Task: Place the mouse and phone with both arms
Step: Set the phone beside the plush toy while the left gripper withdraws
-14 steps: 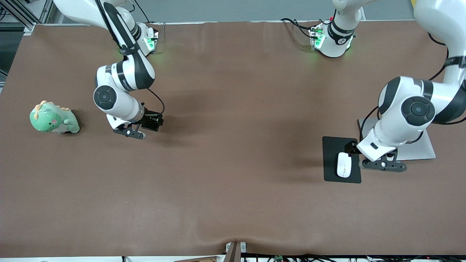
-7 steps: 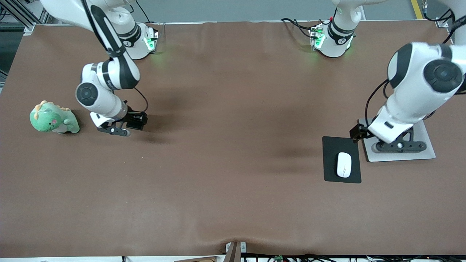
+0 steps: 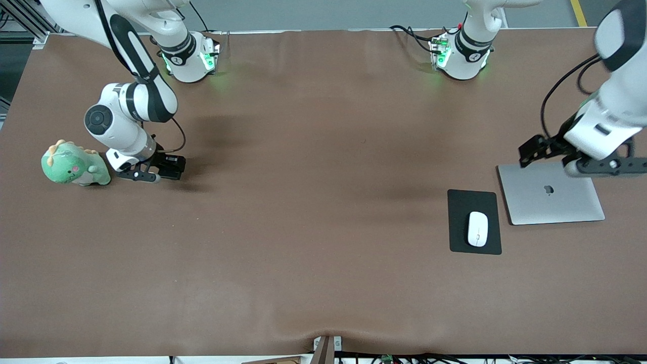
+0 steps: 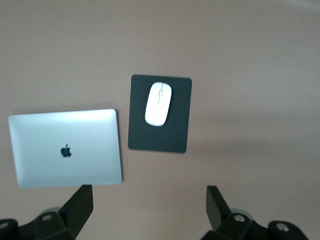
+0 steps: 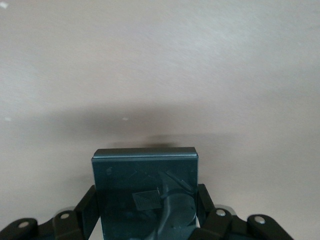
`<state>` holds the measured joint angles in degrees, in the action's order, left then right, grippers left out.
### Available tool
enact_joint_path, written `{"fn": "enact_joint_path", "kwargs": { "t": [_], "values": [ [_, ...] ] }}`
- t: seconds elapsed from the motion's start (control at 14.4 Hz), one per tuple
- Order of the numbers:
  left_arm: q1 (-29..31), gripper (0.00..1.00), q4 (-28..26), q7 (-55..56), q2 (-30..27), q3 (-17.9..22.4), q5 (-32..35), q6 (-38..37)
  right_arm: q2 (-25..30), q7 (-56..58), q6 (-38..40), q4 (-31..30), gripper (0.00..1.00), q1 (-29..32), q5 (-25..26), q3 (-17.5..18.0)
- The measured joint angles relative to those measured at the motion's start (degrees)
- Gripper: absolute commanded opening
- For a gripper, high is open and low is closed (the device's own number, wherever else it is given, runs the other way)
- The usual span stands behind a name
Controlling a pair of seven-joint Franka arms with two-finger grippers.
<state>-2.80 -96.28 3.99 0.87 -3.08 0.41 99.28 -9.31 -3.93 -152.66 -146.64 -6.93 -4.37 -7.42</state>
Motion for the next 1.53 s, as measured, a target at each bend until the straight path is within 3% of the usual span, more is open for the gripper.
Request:
{"fn": "enact_joint_path", "kwargs": {
  "t": [0.55,0.62,0.69,0.76,0.83,1.25,1.39,1.53],
  "values": [
    [-0.26,1.00,7.09,-0.58,-0.73,-0.25,-0.53,-11.44,-4.99,11.27,-8.78,-1.76,0.00,8.20,0.02,0.34],
    [-0.22,1.00,7.33,-0.59,-1.15,-0.23,-0.53,-11.72,-4.99,11.30,-8.78,-1.77,0.10,8.23,0.02,0.37],
    [-0.18,1.00,7.40,-0.62,-1.60,-0.21,-0.53,-11.87,-4.98,11.31,-8.78,-1.77,0.33,8.23,0.02,0.37],
    [-0.18,1.00,7.42,-0.69,-2.07,-0.14,-0.53,-11.92,-4.98,11.31,-8.78,-1.77,0.80,8.23,0.02,0.37],
    [-0.16,1.00,7.42,-0.82,-2.54,-0.07,-0.53,-11.96,-4.99,11.31,-8.77,-1.76,1.00,8.24,0.02,0.37],
    [-0.04,1.00,7.36,-4.68,-3.31,0.17,-0.52,-12.42,-5.15,12.06,-8.79,-0.62,1.00,8.26,0.03,0.43],
    [-0.03,1.00,7.18,-4.77,-3.30,0.27,-0.52,-12.64,-5.10,12.35,-4.05,2.57,1.00,8.11,0.03,0.86],
    [-0.03,1.00,6.89,-4.77,-3.27,0.27,-0.52,-12.66,-4.63,12.35,5.68,8.21,1.00,7.70,0.03,1.27]
  ]
}}
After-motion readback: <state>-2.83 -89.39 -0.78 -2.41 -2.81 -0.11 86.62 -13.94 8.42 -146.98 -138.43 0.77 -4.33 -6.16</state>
